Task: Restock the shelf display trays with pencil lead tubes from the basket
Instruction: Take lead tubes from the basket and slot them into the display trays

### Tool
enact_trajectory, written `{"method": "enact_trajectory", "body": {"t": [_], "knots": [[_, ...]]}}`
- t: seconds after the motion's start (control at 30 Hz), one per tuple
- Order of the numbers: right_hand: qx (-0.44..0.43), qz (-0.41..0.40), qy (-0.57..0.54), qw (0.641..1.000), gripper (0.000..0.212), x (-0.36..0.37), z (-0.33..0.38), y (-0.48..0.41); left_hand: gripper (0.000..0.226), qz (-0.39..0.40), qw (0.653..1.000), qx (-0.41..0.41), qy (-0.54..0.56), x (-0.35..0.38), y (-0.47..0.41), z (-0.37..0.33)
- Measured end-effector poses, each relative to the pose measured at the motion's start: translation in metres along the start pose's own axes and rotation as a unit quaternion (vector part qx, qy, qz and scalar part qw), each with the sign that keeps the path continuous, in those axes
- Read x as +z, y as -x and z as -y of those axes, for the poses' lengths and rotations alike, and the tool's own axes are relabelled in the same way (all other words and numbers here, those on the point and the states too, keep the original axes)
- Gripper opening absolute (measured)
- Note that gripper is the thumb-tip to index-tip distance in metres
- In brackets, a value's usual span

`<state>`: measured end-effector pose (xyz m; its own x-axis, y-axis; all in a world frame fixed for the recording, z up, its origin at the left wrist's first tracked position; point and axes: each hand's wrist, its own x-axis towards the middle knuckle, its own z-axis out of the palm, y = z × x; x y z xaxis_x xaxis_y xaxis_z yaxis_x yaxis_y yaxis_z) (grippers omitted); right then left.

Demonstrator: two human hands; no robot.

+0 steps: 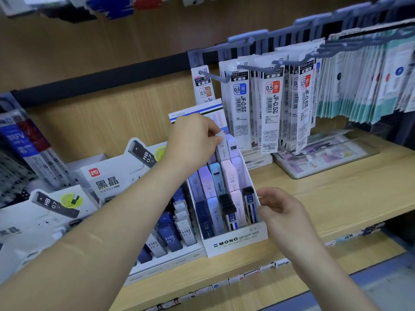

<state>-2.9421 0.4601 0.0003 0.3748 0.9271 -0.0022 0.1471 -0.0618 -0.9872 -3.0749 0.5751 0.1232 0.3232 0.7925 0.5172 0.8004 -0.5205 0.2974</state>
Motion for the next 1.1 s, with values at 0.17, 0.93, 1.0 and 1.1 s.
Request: {"method": "enact_trajectory", "body": {"t": [0.17, 0.93, 1.0, 1.1], "knots": [[-0.021, 0.034, 0.015, 0.999, 0.034, 0.000, 0.004, 0.005, 0.018, 0.043, 0.998, 0.003, -0.037, -0.005, -0.002, 0.008], [-0.237, 0.248, 0.306, 0.888, 0.016, 0.043, 0.055, 0.083, 0.023, 0.127, 0.985, 0.106, -0.057, -0.075, 0.195, 0.057], [-0.260, 0.347, 0.386, 0.814, 0.021, 0.075, 0.045, 0.110, 0.036, 0.208, 0.972, 0.074, -0.075, -0.076, 0.237, 0.083], [-0.244, 0.468, 0.478, 0.702, 0.027, 0.121, 0.002, 0.149, 0.047, 0.331, 0.938, 0.023, -0.101, -0.060, 0.307, 0.124]]}}
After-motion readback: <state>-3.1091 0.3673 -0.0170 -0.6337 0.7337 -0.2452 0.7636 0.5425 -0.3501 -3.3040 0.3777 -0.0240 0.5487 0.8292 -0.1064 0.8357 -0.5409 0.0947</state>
